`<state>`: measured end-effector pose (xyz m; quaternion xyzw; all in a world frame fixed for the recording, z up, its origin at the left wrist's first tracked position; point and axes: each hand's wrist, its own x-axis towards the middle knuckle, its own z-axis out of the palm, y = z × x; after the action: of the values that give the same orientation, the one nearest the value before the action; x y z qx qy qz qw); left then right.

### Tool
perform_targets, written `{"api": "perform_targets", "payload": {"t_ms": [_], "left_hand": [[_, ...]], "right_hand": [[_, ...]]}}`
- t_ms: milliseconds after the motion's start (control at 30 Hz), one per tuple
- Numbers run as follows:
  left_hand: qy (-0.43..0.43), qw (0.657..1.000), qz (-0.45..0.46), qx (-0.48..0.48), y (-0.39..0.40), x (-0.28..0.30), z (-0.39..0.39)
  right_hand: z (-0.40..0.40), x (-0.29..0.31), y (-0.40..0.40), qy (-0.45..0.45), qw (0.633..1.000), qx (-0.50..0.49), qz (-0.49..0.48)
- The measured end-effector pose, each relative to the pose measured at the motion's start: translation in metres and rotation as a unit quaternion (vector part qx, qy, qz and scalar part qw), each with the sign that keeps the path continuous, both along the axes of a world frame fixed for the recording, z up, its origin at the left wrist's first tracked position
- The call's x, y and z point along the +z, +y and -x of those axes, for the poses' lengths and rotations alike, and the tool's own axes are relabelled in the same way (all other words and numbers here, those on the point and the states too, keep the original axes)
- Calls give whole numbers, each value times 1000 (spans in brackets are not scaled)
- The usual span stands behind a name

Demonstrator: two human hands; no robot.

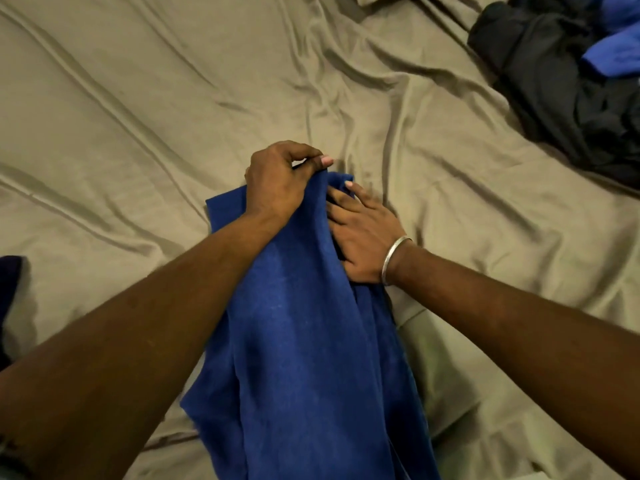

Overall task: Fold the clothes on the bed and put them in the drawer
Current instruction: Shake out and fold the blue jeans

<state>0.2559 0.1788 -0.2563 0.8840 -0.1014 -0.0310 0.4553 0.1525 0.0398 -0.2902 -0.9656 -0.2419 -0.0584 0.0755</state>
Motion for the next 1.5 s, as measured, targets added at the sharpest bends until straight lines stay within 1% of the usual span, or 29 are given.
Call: {"api": "perform_targets", "payload": {"t_ms": [67,200,233,333,367,433,467,500,567,667,733,800,833,867,933,967,1033,1067,1100,1133,1167,1200,1233,1267,1300,1333,1367,1400,1500], "left_hand": [[0,1000,0,6,1,-1,-3],[-18,1000,8,11,-1,3,1],[-27,1000,1,3,-2,4,2],[-34,999,-18,-17,-7,5,1],[-35,999,-28,-19,-9,5,-1],[-42,996,-71,-25,-12,4,-2],[-49,993,-99,-34,-12,3,-1],[-60,989,-129,-46,-12,2,0],[-77,974,-199,-79,-13,0,3],[-106,953,-268,-92,-6,-3,9],[-166,954,-245,-36,2,1,20],[-186,960,-210,4,10,4,39],[-167,959,-227,-12,13,2,50],[-129,953,-269,-45,16,-2,61],[-67,927,-352,-114,17,-14,75],[-57,919,-369,-129,17,-22,77],[-51,911,-385,-141,14,-31,74],[-43,913,-379,-146,14,-32,70],[-20,929,-337,-149,15,-31,66],[12,957,-254,-137,17,-27,65],[33,983,-145,-104,23,-22,65],[27,996,-62,-52,30,-17,67],[-2,999,-40,9,38,-13,70],[-37,993,-88,69,47,-9,71],[-40,980,-151,124,57,-8,70],[-3,968,-190,162,68,-3,66],[49,966,-186,176,78,-2,61],[95,968,-158,170,86,-1,54],[187,963,-134,138,102,10,35]], "right_hand": [[-5,0,2,14,1000,6,17],[8,-5,-1,-17,1000,-14,-12],[11,-6,-2,-21,1000,-7,-3],[4,-11,4,-38,996,23,72],[1,-14,10,-52,996,20,74],[-2,-24,24,-29,999,26,21],[-2,-27,30,-9,999,18,25],[-4,-31,30,-11,998,19,63],[-4,-30,24,-25,998,26,55],[8,-21,2,-46,997,32,-45],[17,-9,-19,-24,996,-20,-83],[21,-2,-33,-25,988,-126,-88],[21,1,-34,-26,979,-167,-116],[18,4,-31,-26,968,-190,-164],[11,6,-18,-2,938,-216,-272],[6,8,-8,26,921,-247,-299],[-4,10,11,94,892,-341,-281],[-9,10,20,126,880,-384,-249],[-12,12,28,149,870,-412,-227],[-15,15,35,164,861,-427,-221],[-18,17,39,176,851,-439,-229],[-22,19,40,187,840,-449,-241],[-25,20,39,197,829,-457,-255],[-28,21,37,207,819,-460,-274],[-29,23,35,220,808,-456,-301],[-31,28,34,230,798,-445,-336],[-32,33,33,235,789,-430,-370],[-33,38,33,237,781,-416,-400],[-27,49,30,209,774,-395,-448]]}}
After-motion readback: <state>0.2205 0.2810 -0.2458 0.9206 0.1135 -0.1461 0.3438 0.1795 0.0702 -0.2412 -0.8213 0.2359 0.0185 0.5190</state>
